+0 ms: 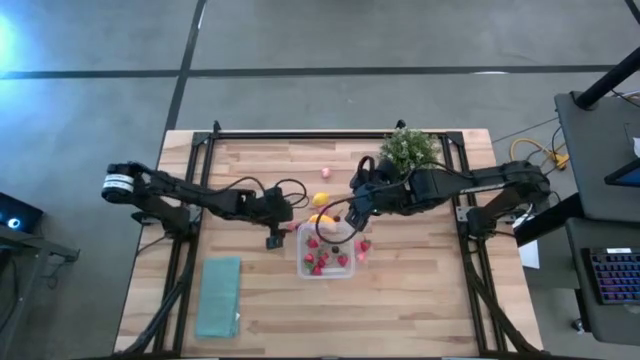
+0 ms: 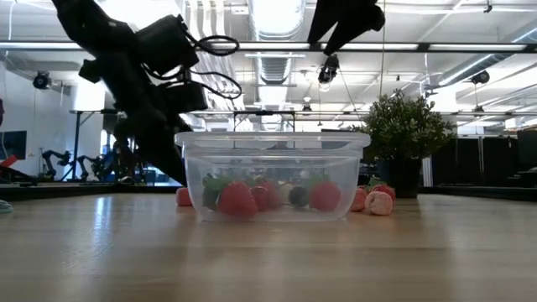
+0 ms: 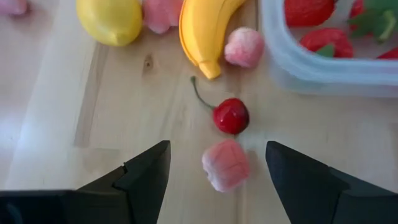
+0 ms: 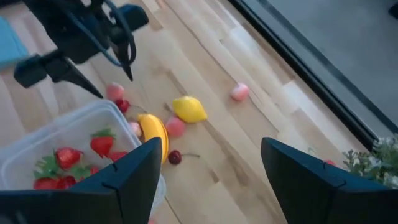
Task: Pick and placing Produce into tupperware
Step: Put the pink peach into the transparent bin
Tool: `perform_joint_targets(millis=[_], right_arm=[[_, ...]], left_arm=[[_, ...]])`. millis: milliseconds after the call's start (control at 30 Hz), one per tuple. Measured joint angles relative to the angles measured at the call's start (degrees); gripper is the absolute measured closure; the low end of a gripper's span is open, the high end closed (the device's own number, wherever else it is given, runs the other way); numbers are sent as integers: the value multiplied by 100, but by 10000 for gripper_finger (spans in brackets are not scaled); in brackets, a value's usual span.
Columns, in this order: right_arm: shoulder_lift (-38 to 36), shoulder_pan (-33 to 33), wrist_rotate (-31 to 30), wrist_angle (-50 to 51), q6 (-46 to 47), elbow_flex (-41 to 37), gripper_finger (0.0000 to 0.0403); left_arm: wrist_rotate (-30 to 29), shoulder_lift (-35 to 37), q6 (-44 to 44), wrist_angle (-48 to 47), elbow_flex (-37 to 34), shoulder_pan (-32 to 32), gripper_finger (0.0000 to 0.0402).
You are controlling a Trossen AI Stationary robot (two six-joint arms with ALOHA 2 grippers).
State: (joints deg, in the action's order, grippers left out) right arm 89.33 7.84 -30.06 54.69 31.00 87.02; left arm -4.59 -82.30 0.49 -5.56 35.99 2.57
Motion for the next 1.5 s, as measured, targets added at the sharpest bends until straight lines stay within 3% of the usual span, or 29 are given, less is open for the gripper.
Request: perform_joint_targets(millis=[533,867,1033,1200,1367,1500], right_arm=[[36,0,-1,50,346,-159,140],[36,2,52,47,610,-372,147],[36,4,527,87,610,-372,154],[27,148,1431,536,572,-541,155],[23,608,1548,816,564,-1136,149],[22,914,1660,615,948,-1715,148]], left_arm=[[233,-606,41,63,96,19,162],[250,-606,10,72,96,39,270],[191,-584,-32,-26,143,41,322],[143,-144,-315,-645,359,41,334],[312,727,-523,-910,430,-63,316],[655,1257,-758,-479,528,-206,313]])
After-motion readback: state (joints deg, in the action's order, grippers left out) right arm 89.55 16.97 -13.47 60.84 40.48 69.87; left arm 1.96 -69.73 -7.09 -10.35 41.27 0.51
